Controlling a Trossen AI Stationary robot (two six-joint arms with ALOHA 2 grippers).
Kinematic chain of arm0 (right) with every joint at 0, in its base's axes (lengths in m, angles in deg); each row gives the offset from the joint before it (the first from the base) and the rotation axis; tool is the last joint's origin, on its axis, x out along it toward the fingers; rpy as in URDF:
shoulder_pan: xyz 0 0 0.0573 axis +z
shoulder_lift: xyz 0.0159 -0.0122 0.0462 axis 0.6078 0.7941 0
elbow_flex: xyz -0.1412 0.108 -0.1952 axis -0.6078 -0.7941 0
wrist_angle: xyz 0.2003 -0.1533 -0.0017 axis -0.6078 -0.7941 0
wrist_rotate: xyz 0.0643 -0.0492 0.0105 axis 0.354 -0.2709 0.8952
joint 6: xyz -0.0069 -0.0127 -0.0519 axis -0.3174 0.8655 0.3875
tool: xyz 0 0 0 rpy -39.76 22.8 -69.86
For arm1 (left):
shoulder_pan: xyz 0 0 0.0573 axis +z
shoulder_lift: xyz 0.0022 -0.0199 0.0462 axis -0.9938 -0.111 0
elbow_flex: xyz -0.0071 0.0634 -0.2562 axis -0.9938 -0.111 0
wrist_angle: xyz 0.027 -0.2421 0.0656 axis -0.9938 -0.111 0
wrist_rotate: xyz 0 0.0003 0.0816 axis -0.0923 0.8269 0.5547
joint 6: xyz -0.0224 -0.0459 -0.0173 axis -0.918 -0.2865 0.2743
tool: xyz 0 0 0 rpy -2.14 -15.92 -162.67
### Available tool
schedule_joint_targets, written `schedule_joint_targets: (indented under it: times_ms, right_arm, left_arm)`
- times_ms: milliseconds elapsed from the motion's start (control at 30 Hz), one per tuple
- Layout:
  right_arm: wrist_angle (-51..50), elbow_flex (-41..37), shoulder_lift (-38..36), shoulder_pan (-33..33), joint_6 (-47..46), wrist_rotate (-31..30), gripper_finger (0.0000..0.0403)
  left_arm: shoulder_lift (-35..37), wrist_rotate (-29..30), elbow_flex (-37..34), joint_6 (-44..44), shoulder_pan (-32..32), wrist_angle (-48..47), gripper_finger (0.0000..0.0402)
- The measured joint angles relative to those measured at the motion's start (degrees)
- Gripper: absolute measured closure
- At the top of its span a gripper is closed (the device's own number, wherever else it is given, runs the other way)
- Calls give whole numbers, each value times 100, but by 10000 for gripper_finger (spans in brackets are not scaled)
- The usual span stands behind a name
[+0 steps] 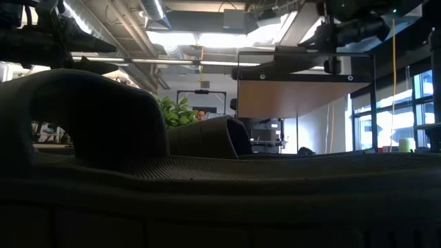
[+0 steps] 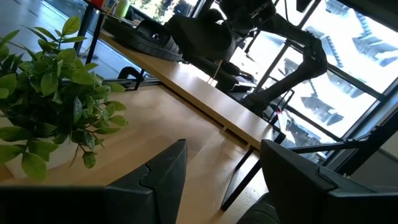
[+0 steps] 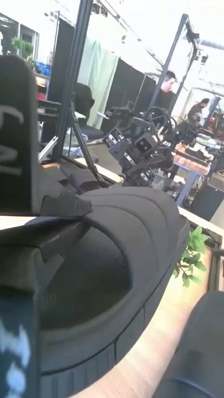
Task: Pick and place slides into the shelf
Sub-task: Put the black slide on the shelf
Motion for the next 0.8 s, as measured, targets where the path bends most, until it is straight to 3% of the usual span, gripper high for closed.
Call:
schedule_joint_targets:
  times_ms: [433, 567, 800]
  right_arm:
    - [-53, 1, 565, -27, 409, -9, 397]
    - [-42, 0, 661, -27, 616, -334, 397]
    - [-32, 2, 785, -27, 744, -369, 397]
  left_arm:
    - [0, -1, -2, -12, 1, 0, 207]
    - [0, 0, 0, -15, 2, 0, 207]
    - [0, 0, 0, -15, 1, 0, 207]
